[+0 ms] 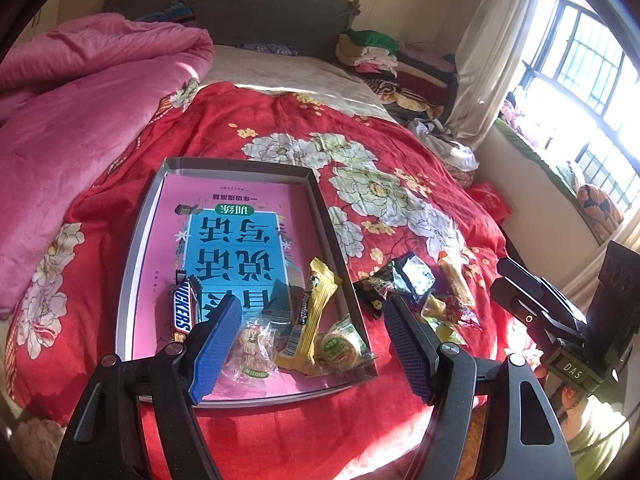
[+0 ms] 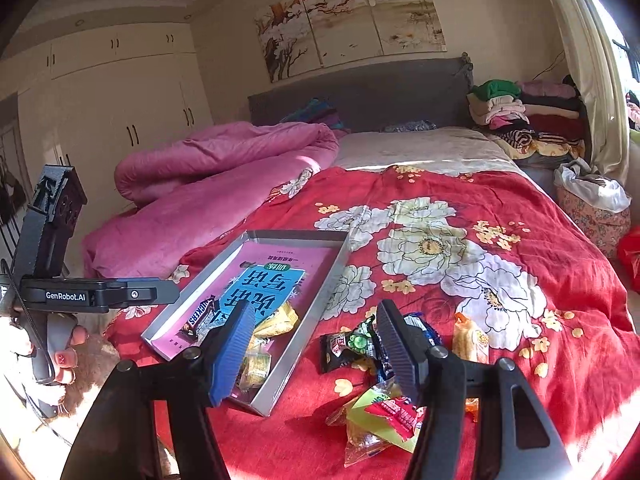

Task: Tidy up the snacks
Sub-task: 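Move both grippers over to the snack pile beside the tray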

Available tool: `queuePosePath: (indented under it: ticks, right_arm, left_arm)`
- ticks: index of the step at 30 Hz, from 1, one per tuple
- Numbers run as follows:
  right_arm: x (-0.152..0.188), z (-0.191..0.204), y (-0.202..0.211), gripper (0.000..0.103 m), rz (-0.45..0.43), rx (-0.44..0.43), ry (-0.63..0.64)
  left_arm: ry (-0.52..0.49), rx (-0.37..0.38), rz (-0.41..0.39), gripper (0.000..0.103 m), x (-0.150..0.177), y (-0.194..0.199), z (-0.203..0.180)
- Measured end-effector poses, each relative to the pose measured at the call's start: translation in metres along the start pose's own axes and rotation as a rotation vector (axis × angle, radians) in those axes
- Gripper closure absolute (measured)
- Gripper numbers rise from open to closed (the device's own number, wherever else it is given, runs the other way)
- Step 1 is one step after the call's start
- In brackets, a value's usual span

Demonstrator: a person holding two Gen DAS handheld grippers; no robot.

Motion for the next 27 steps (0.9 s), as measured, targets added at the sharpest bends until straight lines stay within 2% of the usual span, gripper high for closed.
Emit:
queuePosePath:
  ticks: [15,27]
  right_arm:
    - [0.000,-0.017,0.021,0.039,-0.045,0.041,-0.030]
    - [0.002,-0.046,0.041,0.035,-0.091,0.100,-0.094]
  left_arm:
    - [-0.087,0.057,0.001,0.027,0.000,0.005,-0.043]
    - [-0.073,0.116,0.026,0.024,0.000,0.002,-0.065]
Point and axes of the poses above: each gripper's, at about its wrist camera, not at the fingertips, and y roughly against the way its jaws point, z to its left, x to its underside, the point moved 2 cm from there along -y, roughly the way its jaws point, and after that the axes turned 14 degrees about -x, right-handed, at the moved point
